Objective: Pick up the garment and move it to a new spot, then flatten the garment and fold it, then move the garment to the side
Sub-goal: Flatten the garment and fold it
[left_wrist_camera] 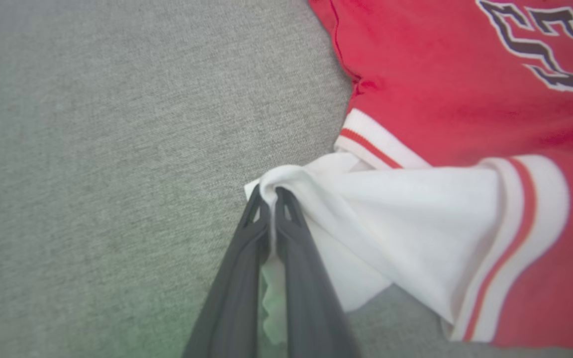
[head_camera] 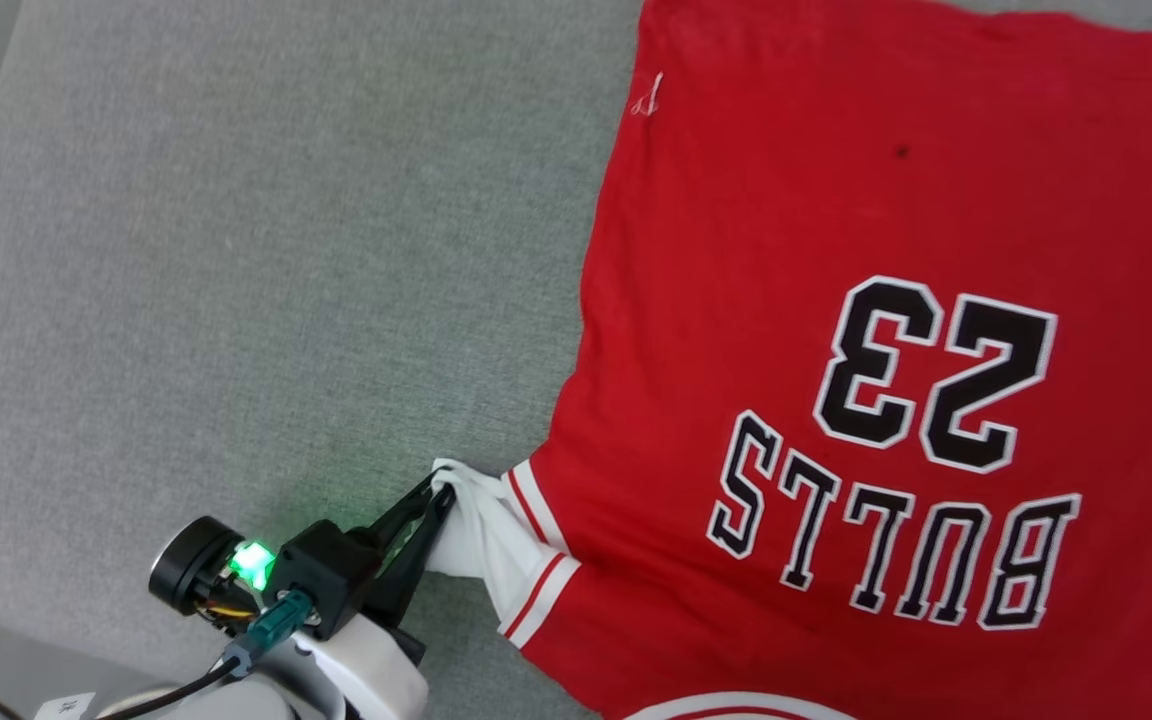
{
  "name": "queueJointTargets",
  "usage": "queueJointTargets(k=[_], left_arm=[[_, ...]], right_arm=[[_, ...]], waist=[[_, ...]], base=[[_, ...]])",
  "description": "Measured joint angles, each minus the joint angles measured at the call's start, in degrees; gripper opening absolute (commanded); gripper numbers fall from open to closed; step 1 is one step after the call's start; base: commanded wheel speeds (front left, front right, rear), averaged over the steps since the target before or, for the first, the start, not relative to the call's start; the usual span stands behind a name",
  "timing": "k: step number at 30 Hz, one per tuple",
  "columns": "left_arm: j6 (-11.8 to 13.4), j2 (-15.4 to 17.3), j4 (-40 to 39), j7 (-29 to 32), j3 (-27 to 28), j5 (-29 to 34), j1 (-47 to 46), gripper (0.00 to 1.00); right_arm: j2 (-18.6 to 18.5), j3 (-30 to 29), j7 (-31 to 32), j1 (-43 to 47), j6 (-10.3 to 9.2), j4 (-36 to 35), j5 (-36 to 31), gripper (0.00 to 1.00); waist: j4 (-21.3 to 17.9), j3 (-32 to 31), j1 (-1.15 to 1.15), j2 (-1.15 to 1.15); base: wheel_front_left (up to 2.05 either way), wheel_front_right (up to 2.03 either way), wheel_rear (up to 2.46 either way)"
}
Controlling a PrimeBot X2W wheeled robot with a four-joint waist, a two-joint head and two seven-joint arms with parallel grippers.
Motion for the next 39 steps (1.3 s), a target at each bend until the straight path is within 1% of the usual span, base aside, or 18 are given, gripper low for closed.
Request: queueJointTargets(k=[3, 5, 11, 12, 13, 17, 23, 25, 29, 32, 39], left_arm=[[0.14, -0.79, -0.71, -0.42, 0.08, 0.79, -0.95, 0.0], [0.14, -1.15, -1.04, -0.67, 0.1, 1.29, -1.36, 0.0], [0.41, -1.65, -1.23, -1.37, 0.24, 1.75, -1.85, 0.0], [0.41, -1.72, -1.0, -1.51, 0.27, 1.74, -1.85, 0.0], [0.34, -1.81, -0.7, -1.65, 0.3, 1.65, -1.84, 0.0], [0.1, -1.9, 0.71, -1.76, 0.57, 0.85, -1.28, 0.0], [0.64, -0.13, 2.65, -1.9, 0.89, -1.01, 1.97, 0.0], [0.96, 0.79, 2.76, -1.92, 0.89, -1.56, 3.27, 0.0], [1.52, 1.77, 2.46, -2.24, 1.1, -2.76, 5.68, 0.0], [2.01, 2.97, 2.29, -2.35, 1.32, -3.52, 7.22, 0.0], [3.26, 5.31, 1.68, -2.49, 2.05, -5.3, 10.7, 0.0]], right_arm=[[1.15, -0.02, -0.41, -0.24, 0.0, 3.37, -1.42, 1.0], [1.18, 0.23, -0.65, -0.1, 0.0, 4.72, -2.0, 1.0], [1.18, -0.19, -2.42, 0.13, -0.01, 5.68, -1.38, 1.0], [1.1, 0.11, -3.07, 0.23, -0.02, 5.57, -1.35, 0.3], [1.08, 0.36, -3.68, 0.39, -0.02, 5.61, -1.16, 0.0], [2.32, 1.8, -6.72, 0.6, -0.01, 6.64, -0.84, 0.0], [3.09, 3.92, -12.37, 0.63, -0.01, 8.02, 1.3, 0.0], [2.44, 6.27, -14.07, 1.08, -0.01, 6.66, 1.79, 0.0], [-1.11, 10.85, -16.53, 4.07, -0.01, 2.96, 4.91, 0.0], [-4.08, 13.0, -18.42, 6.44, -0.01, -0.3, 7.73, 0.0], [-13.21, 16.07, -22.98, 17.22, 0.0, -8.69, 13.62, 0.0]], waist=[[1.48, 2.39, 0.0, 0.0], [2.43, 3.66, 0.0, 0.0], [3.73, 5.52, -0.01, 0.0], [3.65, 5.41, -0.02, 0.0], [3.58, 5.21, -0.01, 0.0], [3.01, 3.5, -0.01, 0.0], [1.5, -1.71, -0.01, 0.0], [0.71, -3.76, -0.01, 0.0], [-1.35, -7.87, -0.01, 0.0], [-3.26, -10.61, -0.01, 0.0], [-7.79, -16.15, -0.02, 0.0]], base=[[0.0, 0.0, 0.0], [0.0, 0.0, 0.0], [0.0, 0.0, 0.0], [0.0, 0.0, 0.0], [0.0, 0.0, 0.0], [0.0, 0.0, 0.0], [0.0, 0.0, 0.0], [0.0, 0.0, 0.0], [0.0, 0.0, 0.0], [0.0, 0.0, 0.0], [0.0, 0.0, 0.0]])
